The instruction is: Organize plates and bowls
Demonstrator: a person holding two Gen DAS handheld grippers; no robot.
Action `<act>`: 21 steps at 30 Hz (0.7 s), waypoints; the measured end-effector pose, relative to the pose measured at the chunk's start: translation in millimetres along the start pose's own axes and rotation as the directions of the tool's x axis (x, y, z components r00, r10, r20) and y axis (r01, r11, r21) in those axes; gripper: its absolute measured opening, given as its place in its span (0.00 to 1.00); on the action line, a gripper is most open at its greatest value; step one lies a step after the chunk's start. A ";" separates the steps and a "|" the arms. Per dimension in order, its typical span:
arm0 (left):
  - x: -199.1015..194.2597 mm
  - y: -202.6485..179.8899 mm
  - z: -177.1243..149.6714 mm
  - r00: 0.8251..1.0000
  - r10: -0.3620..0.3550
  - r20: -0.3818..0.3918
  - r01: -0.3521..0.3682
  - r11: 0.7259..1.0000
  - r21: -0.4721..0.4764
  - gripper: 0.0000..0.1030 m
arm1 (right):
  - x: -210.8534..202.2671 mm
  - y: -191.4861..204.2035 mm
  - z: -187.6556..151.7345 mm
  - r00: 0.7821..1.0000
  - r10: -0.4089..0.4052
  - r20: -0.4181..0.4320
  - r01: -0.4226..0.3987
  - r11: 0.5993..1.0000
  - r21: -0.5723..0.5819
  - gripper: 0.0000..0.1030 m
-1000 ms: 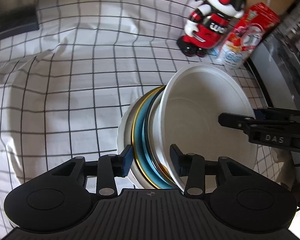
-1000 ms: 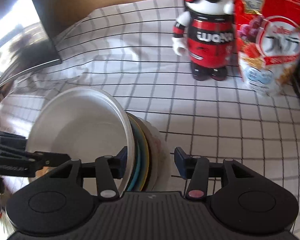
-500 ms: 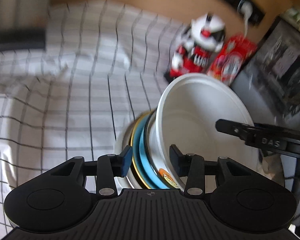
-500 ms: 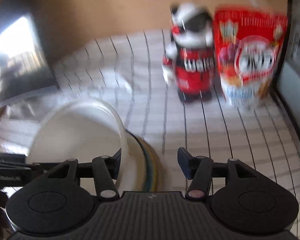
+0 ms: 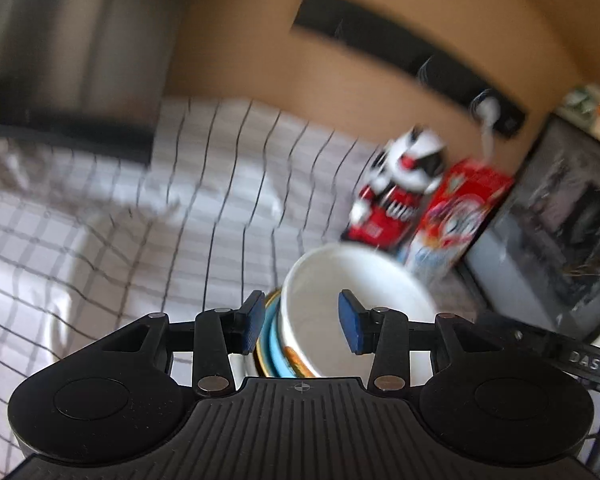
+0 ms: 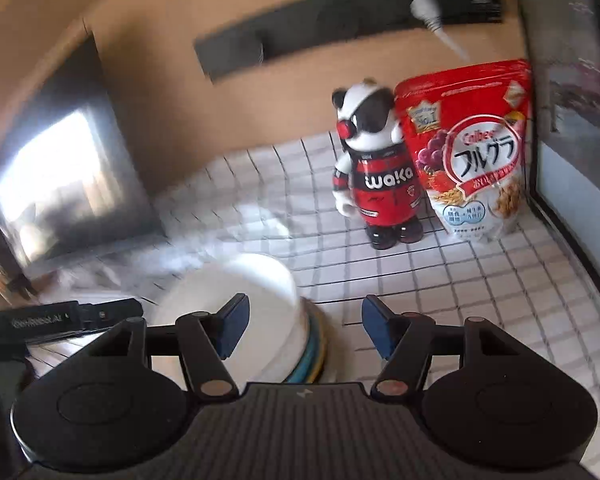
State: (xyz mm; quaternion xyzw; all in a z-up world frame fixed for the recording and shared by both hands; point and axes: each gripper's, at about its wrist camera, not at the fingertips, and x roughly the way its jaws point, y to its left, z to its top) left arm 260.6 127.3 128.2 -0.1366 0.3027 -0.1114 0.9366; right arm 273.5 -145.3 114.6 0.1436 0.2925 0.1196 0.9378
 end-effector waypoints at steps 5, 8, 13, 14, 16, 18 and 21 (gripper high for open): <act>-82.2 -30.0 -71.9 0.976 -0.028 0.217 0.022 0.999 0.034 0.40 | -61.0 5.2 -56.1 0.998 -0.001 0.061 0.006 0.997 -0.077 0.61; -108.9 -48.2 -130.4 0.964 -0.018 0.265 0.005 0.999 0.051 0.29 | -86.0 10.9 -103.7 0.995 0.001 0.102 0.010 0.994 -0.112 0.62; -120.7 -83.5 -215.2 0.945 0.192 0.265 -0.229 0.967 0.116 0.21 | -121.4 19.4 -179.3 0.987 -0.042 0.157 0.073 0.978 -0.195 0.62; -122.2 -89.1 -229.2 0.936 0.223 0.273 -0.269 0.952 0.143 0.20 | -126.1 18.6 -192.9 0.983 -0.057 0.176 0.092 0.976 -0.197 0.62; -121.9 -95.7 -251.8 0.929 0.255 0.270 -0.306 0.937 0.168 0.19 | -132.0 16.3 -219.7 0.973 -0.096 0.212 0.140 0.969 -0.206 0.62; -119.9 -95.8 -265.7 0.948 0.231 0.220 -0.270 0.949 0.166 0.18 | -132.0 14.3 -240.5 0.970 -0.119 0.213 0.166 0.962 -0.216 0.62; -120.1 -93.5 -280.8 0.960 0.216 0.180 -0.245 0.957 0.157 0.18 | -132.0 11.8 -265.4 0.971 -0.126 0.204 0.172 0.958 -0.227 0.62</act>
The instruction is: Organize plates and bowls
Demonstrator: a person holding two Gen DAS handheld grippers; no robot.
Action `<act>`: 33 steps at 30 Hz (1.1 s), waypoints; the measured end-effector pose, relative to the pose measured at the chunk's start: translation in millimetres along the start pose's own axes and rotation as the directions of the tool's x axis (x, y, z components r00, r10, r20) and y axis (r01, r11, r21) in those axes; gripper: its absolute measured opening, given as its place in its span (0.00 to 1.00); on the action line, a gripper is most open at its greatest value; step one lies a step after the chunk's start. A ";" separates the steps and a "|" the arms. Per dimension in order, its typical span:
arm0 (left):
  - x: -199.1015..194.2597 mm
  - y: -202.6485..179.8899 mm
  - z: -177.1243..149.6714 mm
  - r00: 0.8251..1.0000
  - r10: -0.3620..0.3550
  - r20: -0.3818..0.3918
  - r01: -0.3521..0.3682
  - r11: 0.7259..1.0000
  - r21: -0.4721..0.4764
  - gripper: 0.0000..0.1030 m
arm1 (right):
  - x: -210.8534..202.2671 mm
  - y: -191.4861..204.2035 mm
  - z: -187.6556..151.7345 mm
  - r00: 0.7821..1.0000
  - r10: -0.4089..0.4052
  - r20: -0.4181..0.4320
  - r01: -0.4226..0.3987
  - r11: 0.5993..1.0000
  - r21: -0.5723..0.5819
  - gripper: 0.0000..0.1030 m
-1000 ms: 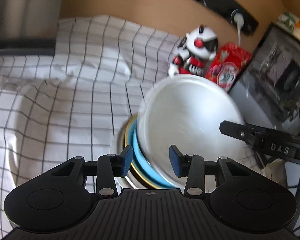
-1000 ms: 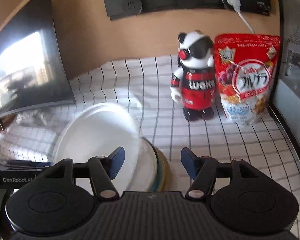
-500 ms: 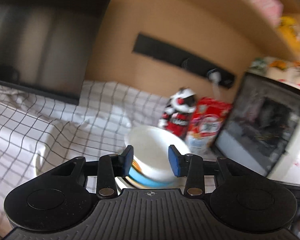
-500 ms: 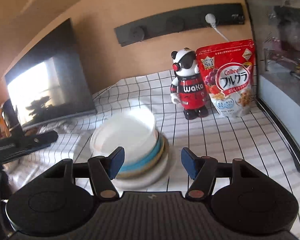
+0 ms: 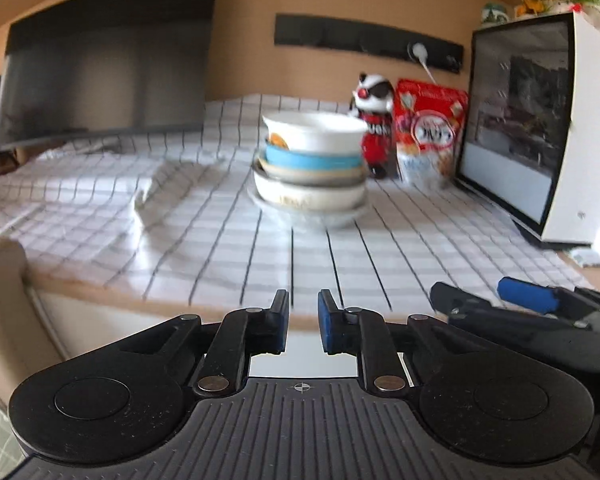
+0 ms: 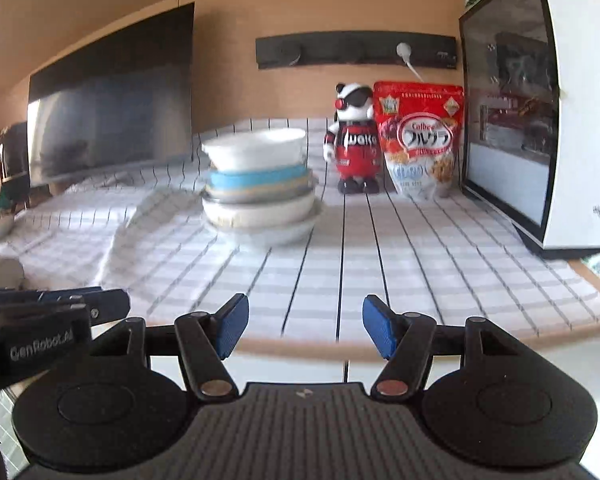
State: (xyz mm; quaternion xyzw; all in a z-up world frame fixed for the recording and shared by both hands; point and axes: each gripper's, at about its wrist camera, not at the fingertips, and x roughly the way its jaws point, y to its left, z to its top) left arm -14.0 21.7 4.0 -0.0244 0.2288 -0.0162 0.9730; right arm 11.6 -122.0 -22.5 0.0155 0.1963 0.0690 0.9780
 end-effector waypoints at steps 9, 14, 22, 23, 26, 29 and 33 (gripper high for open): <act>-15.1 1.1 -26.4 1.000 0.020 -0.003 -0.019 0.999 0.047 0.18 | -17.5 5.7 -22.5 0.999 0.020 -0.028 -0.020 1.000 0.022 0.62; -18.4 4.9 -27.9 1.000 0.021 -0.003 -0.021 0.999 0.049 0.18 | -19.1 7.9 -20.9 0.999 0.028 -0.025 -0.027 0.999 0.022 0.62; -22.3 6.4 -28.1 1.000 0.009 0.000 -0.009 0.999 0.039 0.18 | -19.6 15.1 -21.9 0.999 0.046 -0.028 -0.046 0.999 -0.005 0.62; -22.8 6.7 -27.8 1.000 0.007 0.002 -0.007 0.999 0.037 0.18 | -19.9 15.9 -21.9 0.999 0.047 -0.028 -0.047 0.999 -0.009 0.62; -24.2 6.3 -27.2 1.000 0.000 0.005 0.000 0.999 0.035 0.18 | -19.7 17.0 -21.5 0.998 0.051 -0.030 -0.052 0.999 -0.018 0.62; -24.7 5.6 -27.5 1.000 -0.002 0.006 0.001 0.999 0.034 0.18 | -19.5 16.8 -21.4 0.998 0.053 -0.031 -0.054 0.998 -0.017 0.62; -24.7 5.9 -27.7 1.000 -0.002 0.005 0.002 0.999 0.033 0.18 | -19.1 16.8 -21.9 0.998 0.054 -0.032 -0.055 0.998 -0.018 0.62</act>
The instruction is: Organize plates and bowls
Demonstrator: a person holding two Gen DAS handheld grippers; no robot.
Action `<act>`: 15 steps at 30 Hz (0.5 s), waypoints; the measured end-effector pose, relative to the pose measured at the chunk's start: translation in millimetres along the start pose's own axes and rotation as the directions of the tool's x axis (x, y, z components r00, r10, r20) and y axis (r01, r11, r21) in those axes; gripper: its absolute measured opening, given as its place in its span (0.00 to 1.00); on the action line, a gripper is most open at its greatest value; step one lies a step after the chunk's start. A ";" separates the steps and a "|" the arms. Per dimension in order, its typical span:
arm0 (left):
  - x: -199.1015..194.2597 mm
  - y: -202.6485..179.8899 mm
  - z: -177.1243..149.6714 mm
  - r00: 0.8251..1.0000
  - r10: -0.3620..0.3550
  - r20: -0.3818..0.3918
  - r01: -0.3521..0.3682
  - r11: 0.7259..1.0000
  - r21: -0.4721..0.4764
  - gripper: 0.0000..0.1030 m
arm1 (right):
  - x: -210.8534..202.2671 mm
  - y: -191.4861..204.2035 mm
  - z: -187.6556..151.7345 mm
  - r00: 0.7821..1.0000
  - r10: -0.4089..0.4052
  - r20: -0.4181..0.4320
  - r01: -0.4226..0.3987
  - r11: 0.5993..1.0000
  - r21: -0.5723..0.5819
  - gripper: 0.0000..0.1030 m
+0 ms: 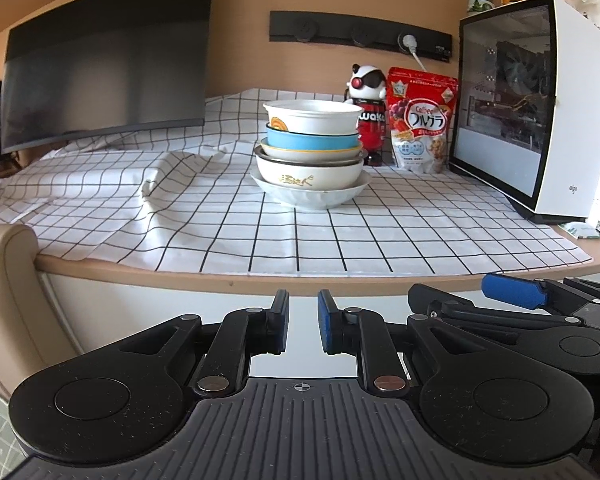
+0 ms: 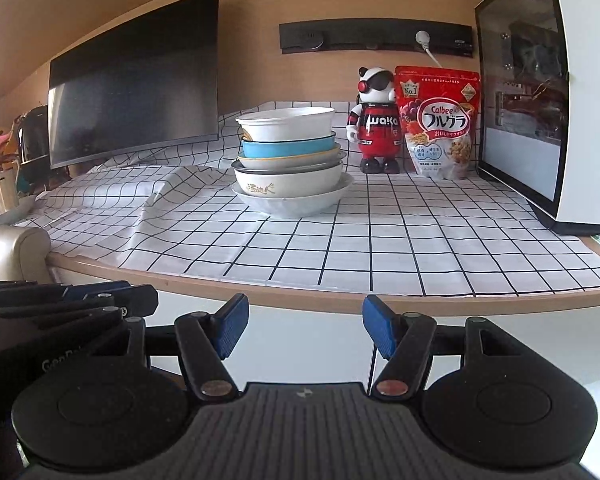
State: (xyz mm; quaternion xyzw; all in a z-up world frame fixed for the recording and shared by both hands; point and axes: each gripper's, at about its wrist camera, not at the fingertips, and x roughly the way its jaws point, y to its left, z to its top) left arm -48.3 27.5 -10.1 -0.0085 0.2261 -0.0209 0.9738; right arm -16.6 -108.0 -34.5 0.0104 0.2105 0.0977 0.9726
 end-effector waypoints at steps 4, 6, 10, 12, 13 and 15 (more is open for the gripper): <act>0.9 -0.4 0.4 1.000 -0.001 -0.002 0.001 1.000 -0.001 0.18 | 0.7 -1.6 -0.3 1.000 -0.001 -0.002 0.001 1.000 0.003 0.62; 1.2 -0.9 0.5 1.000 -0.004 -0.002 0.004 1.000 -0.002 0.18 | 1.5 -2.8 -0.7 1.000 -0.003 -0.003 0.003 1.000 0.003 0.62; 2.0 -2.4 0.8 1.000 -0.007 -0.002 0.007 1.000 -0.001 0.18 | 2.3 -4.5 -1.5 1.000 -0.005 -0.006 0.005 1.000 0.008 0.62; 2.8 -2.1 1.0 1.000 -0.008 -0.003 0.008 1.000 0.000 0.18 | 2.8 -5.0 -1.5 1.000 -0.005 -0.007 0.005 1.000 0.008 0.62; 2.8 -2.0 1.0 1.000 -0.008 -0.003 0.008 1.000 -0.001 0.18 | 2.7 -4.9 -1.6 1.000 -0.005 -0.007 0.005 1.000 0.009 0.62; 2.7 -1.7 1.0 1.000 -0.009 -0.003 0.009 1.000 0.000 0.18 | 2.7 -5.0 -1.8 1.000 -0.006 -0.007 0.006 1.000 0.009 0.62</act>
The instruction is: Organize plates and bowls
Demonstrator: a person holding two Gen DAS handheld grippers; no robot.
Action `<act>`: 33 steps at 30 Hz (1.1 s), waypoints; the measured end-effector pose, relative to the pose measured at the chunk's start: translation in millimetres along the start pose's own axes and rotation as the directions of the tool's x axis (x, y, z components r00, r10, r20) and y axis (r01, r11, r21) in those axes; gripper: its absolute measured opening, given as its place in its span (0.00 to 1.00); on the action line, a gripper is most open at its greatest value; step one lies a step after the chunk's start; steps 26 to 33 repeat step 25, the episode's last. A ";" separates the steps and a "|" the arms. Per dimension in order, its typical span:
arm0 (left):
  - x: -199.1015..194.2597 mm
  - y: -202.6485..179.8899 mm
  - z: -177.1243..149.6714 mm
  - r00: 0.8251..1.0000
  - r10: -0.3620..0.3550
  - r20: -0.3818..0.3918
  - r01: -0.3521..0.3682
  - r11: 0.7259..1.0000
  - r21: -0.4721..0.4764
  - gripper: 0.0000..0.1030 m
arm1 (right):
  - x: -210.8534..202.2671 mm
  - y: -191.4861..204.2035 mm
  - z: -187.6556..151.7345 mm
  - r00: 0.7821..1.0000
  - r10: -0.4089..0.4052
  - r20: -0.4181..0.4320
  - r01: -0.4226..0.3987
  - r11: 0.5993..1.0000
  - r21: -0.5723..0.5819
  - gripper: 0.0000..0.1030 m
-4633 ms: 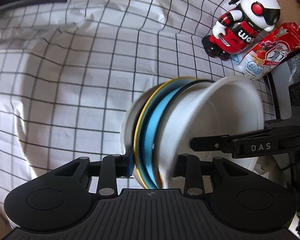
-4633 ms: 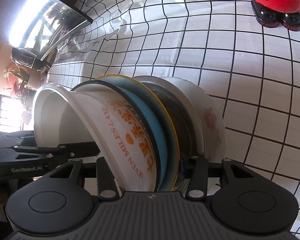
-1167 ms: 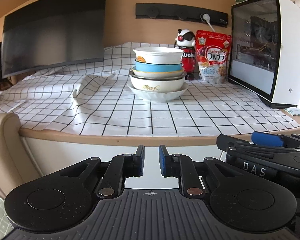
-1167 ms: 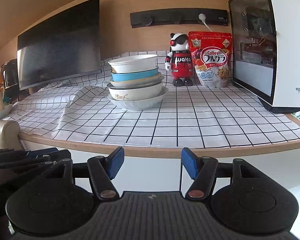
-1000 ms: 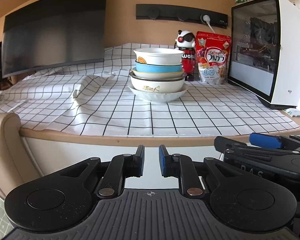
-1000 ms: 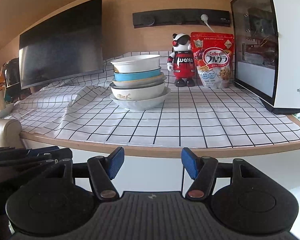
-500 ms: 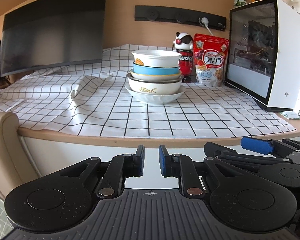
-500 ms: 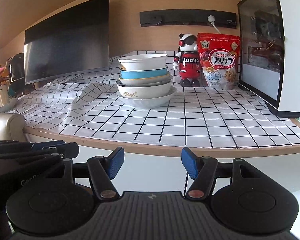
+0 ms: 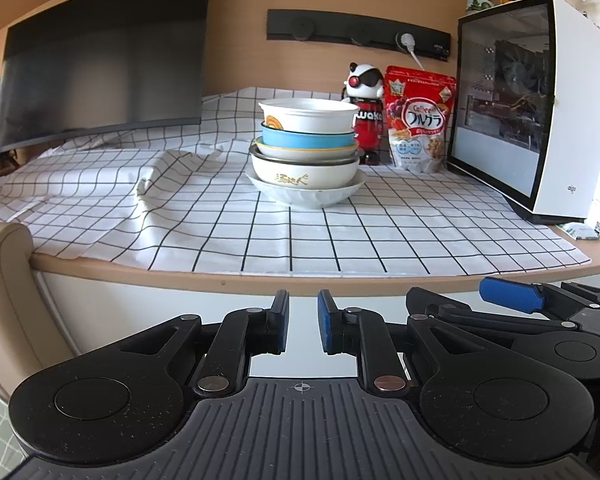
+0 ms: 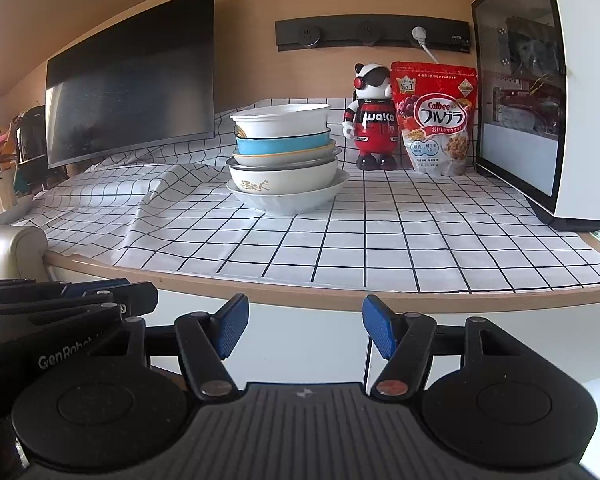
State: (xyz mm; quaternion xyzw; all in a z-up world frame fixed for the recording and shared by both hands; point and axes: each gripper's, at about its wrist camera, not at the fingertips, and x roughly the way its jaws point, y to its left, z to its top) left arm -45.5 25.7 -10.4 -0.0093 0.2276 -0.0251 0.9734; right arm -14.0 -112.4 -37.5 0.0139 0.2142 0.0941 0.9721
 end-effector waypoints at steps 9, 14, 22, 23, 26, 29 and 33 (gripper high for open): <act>0.9 1.1 0.5 1.000 -0.002 -0.001 0.002 1.000 -0.002 0.18 | 0.6 -0.5 -0.5 1.000 0.003 -0.002 -0.003 1.000 -0.002 0.62; 1.9 -0.2 0.4 1.000 0.001 -0.002 -0.001 1.000 -0.005 0.18 | 0.7 -2.1 0.8 1.000 0.007 0.003 -0.007 1.000 -0.001 0.62; 2.2 -0.5 0.1 1.000 -0.004 -0.007 0.004 1.000 -0.007 0.18 | 2.1 -3.0 1.3 1.000 0.007 -0.004 -0.007 1.000 0.005 0.62; 2.8 -0.6 -0.1 1.000 -0.007 -0.009 0.007 1.000 -0.006 0.18 | 2.5 -2.9 1.3 1.000 0.006 -0.005 -0.006 1.000 0.005 0.62; 3.9 -0.6 -0.7 1.000 -0.005 -0.004 0.005 1.000 -0.006 0.17 | 3.6 -2.8 1.3 1.000 0.005 -0.007 -0.005 1.000 0.005 0.62; 3.9 -0.6 -0.7 1.000 -0.005 -0.004 0.005 1.000 -0.006 0.17 | 3.6 -2.8 1.3 1.000 0.005 -0.007 -0.005 1.000 0.005 0.62; 3.9 -0.6 -0.7 1.000 -0.005 -0.004 0.005 1.000 -0.006 0.17 | 3.6 -2.8 1.3 1.000 0.005 -0.007 -0.005 1.000 0.005 0.62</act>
